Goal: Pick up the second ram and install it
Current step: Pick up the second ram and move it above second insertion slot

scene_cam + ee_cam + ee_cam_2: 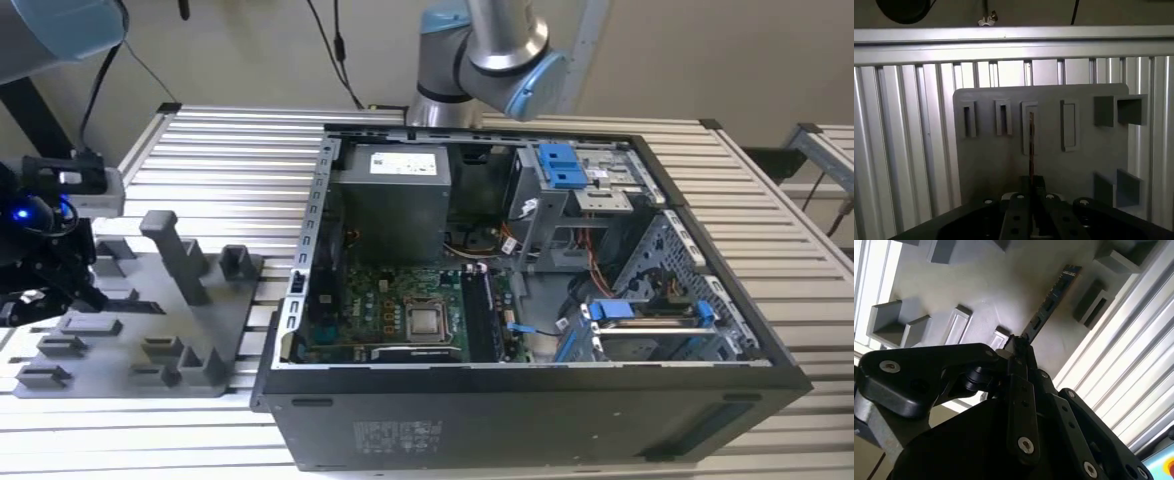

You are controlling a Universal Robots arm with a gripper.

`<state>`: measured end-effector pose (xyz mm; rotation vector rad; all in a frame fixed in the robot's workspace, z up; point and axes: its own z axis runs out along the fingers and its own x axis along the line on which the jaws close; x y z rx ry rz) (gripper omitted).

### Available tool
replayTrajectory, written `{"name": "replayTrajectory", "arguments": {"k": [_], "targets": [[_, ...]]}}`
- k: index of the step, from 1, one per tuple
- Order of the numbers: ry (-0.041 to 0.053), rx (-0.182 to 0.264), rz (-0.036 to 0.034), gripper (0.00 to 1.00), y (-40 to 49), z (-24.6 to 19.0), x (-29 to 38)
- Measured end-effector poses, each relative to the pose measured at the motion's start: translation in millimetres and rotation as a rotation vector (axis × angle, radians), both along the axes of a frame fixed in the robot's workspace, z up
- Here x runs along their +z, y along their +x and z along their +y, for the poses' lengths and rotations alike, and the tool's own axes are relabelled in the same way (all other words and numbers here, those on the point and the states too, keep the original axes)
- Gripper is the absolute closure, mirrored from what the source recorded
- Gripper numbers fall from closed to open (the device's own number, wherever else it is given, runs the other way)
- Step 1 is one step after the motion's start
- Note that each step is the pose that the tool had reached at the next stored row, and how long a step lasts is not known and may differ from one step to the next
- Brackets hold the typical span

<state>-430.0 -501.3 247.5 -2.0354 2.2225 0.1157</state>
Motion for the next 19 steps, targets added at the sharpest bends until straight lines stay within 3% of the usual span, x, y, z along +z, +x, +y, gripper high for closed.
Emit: {"name": "replayTrajectory", "arguments": {"k": [8, 12, 19], "targets": [[0.0005, -0.001, 0.005, 0.86, 0.0, 0.0, 11.3], [-0.0004, -0.001, 0.0161, 0.86, 0.0, 0.0, 15.1], [-0.0004, -0.001, 0.0258, 0.86, 0.0, 0.0, 24.3]]}}
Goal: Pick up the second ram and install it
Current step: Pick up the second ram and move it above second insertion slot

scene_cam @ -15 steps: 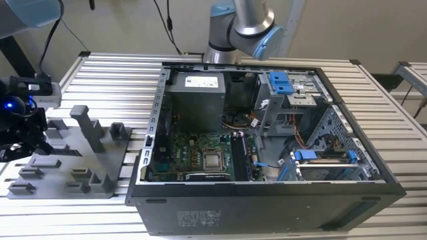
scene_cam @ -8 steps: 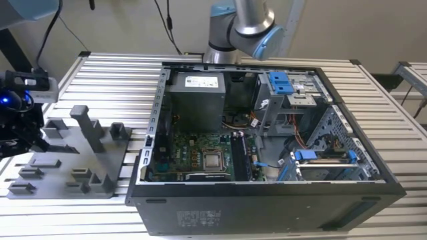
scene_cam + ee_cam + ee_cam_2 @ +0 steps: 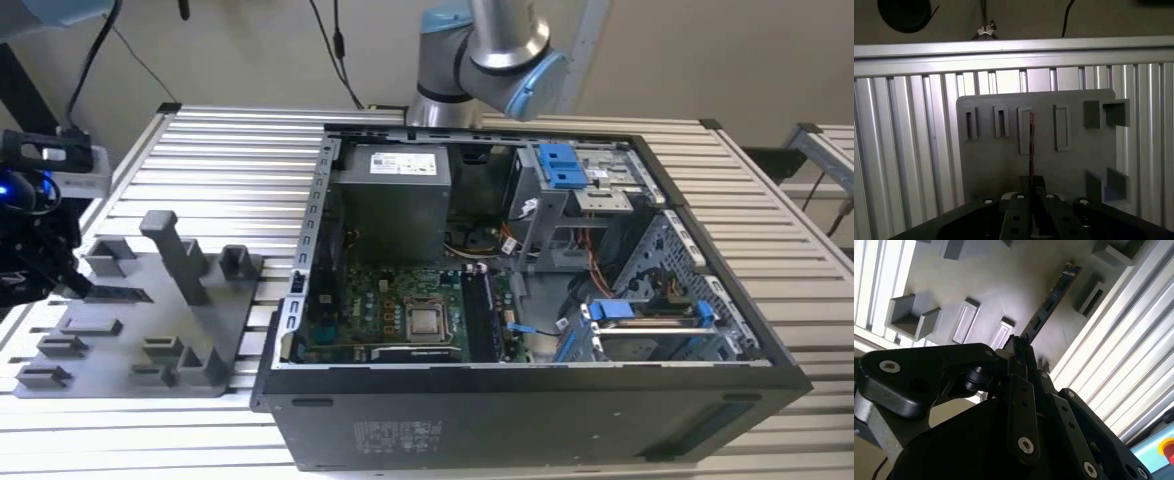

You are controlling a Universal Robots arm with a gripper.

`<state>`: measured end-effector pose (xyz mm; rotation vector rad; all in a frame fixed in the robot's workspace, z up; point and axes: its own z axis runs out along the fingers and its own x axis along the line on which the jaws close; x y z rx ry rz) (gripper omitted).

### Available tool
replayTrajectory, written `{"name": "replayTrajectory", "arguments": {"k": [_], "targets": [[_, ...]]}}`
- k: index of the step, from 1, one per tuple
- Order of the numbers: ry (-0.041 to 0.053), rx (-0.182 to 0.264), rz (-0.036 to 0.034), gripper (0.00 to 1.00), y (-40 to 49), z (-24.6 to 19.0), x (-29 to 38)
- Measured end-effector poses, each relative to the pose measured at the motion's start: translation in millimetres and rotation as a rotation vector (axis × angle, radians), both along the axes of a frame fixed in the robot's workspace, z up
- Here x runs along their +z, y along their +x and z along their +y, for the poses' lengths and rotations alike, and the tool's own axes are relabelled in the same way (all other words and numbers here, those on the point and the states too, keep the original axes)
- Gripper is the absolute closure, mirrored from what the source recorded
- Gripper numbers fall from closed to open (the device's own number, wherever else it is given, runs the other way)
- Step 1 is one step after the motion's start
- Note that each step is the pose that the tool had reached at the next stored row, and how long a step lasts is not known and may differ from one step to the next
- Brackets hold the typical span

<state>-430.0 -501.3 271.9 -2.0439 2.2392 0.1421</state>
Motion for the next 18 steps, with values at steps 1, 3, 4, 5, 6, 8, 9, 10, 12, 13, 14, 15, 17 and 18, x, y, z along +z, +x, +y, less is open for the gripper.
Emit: {"name": "replayTrajectory", "arguments": {"k": [1, 3, 4, 5, 6, 8, 9, 10, 12, 13, 14, 15, 17, 18], "targets": [[0.0, 0.0, 0.0002, 0.86, 0.0, 0.0, 1.5], [0.0, 0.0, 0.0001, 0.86, 0.0, 0.0, 4.0], [0.0001, 0.0, 0.0001, 0.86, 0.0, 0.0, 5.2], [0.0, 0.0, 0.0002, 0.86, 0.0, 0.0, 6.8], [0.0001, 0.0, 0.0001, 0.86, 0.0, 0.0, 8.4], [0.0, 0.0, 0.0001, 0.86, 0.0, 0.0, 11.8], [0.0, 0.0, 0.0002, 0.86, 0.0, 0.0, 13.5], [0.0001, 0.0, 0.0001, 0.86, 0.0, 0.0, 15.0], [0.0, 0.0, 0.0002, 0.86, 0.0, 0.0, 18.0], [0.0, 0.0, 0.0001, 0.86, 0.0, 0.0, 19.3], [0.0, 0.0, 0.0001, 0.86, 0.0, 0.0, 20.7], [0.0001, 0.0, 0.0001, 0.86, 0.0, 0.0, 22.2], [0.0, 0.0, 0.0001, 0.86, 0.0, 0.0, 25.3], [0.0, 0.0, 0.0001, 0.86, 0.0, 0.0, 26.9]]}}
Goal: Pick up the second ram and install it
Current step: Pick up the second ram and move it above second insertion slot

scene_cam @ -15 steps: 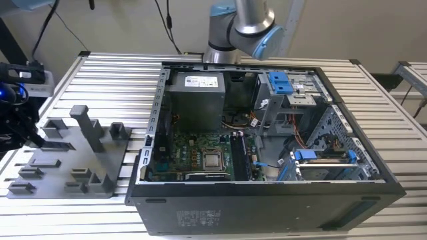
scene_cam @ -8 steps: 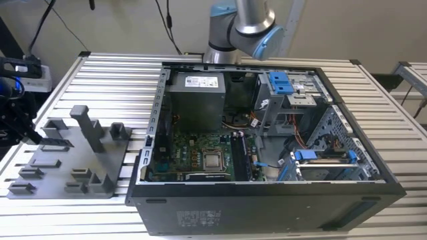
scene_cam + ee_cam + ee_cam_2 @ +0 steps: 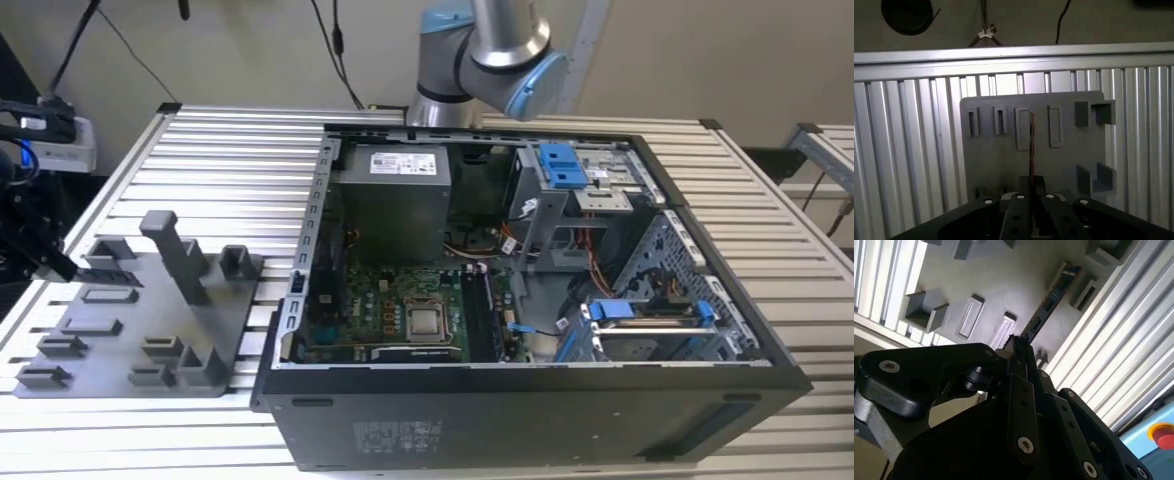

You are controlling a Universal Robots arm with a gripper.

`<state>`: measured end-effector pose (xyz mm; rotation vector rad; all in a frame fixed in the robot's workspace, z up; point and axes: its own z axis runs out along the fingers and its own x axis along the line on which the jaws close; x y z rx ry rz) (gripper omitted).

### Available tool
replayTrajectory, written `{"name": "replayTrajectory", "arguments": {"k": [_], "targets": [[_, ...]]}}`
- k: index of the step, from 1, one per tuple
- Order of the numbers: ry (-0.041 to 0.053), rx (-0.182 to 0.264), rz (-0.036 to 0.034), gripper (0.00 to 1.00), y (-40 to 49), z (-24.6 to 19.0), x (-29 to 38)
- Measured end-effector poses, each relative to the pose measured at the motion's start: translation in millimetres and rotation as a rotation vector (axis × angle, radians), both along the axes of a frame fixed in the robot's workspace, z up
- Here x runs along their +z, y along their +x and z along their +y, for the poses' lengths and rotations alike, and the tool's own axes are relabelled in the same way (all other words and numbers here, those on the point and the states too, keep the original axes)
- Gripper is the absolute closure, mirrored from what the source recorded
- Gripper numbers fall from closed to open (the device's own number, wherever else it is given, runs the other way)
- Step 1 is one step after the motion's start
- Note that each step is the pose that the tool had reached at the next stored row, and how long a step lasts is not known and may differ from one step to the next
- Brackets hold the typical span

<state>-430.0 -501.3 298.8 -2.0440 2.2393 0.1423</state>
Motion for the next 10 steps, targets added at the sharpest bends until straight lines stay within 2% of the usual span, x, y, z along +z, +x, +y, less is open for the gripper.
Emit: {"name": "replayTrajectory", "arguments": {"k": [10], "targets": [[0.0, 0.0, 0.0001, 0.86, 0.0, 0.0, 12.9]]}}
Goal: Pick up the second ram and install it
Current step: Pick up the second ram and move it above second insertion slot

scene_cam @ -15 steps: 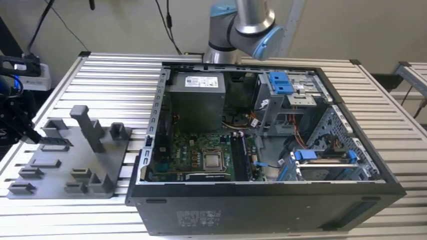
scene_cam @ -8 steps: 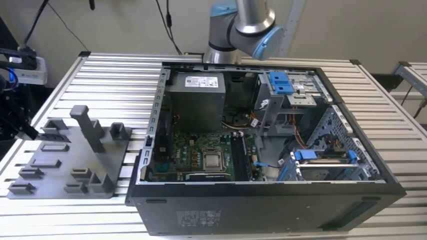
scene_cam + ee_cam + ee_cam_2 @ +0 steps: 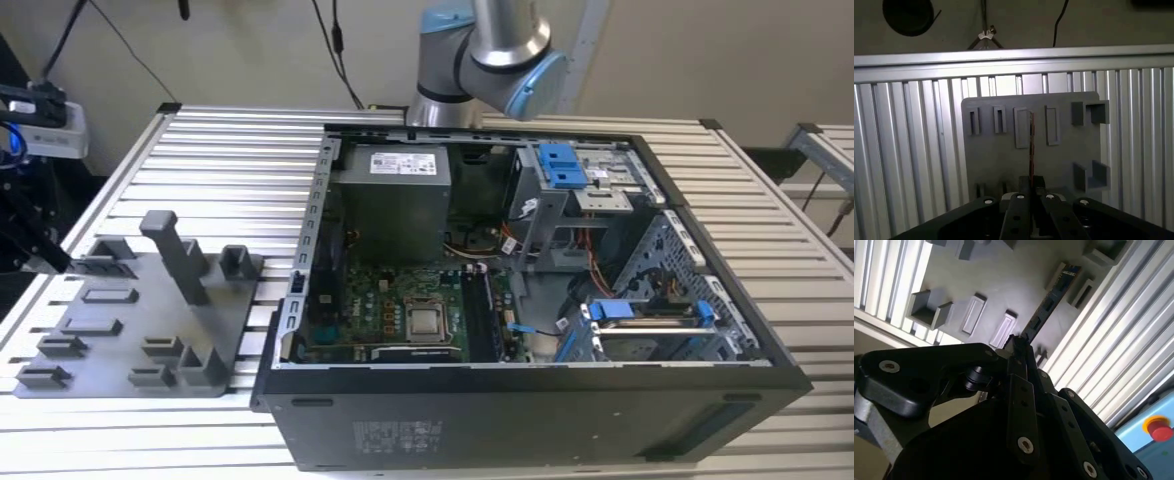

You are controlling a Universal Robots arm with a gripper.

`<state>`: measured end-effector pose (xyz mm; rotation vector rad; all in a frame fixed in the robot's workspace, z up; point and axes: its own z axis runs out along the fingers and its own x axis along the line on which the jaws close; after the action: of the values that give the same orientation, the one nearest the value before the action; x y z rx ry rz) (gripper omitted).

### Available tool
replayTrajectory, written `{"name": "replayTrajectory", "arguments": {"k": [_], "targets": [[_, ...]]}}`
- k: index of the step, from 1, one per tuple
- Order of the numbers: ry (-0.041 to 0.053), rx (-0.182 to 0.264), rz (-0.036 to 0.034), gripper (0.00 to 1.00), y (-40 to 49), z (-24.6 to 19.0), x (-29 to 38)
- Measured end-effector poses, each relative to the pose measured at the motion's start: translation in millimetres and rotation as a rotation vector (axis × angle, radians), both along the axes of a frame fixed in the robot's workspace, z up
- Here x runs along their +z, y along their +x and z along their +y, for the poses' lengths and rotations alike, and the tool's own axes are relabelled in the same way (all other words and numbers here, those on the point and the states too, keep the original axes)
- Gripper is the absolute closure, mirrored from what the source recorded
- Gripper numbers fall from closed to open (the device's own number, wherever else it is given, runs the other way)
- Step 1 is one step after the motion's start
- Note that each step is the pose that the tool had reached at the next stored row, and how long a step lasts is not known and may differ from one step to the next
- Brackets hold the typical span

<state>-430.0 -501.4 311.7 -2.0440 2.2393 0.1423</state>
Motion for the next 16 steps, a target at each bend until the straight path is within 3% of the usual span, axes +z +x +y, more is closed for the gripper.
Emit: {"name": "replayTrajectory", "arguments": {"k": [6, 16], "targets": [[0.0, 0.0, 0.0001, 0.86, 0.0, 0.0, 6.6], [0.0001, 0.0, 0.0001, 0.86, 0.0, 0.0, 51.4]]}}
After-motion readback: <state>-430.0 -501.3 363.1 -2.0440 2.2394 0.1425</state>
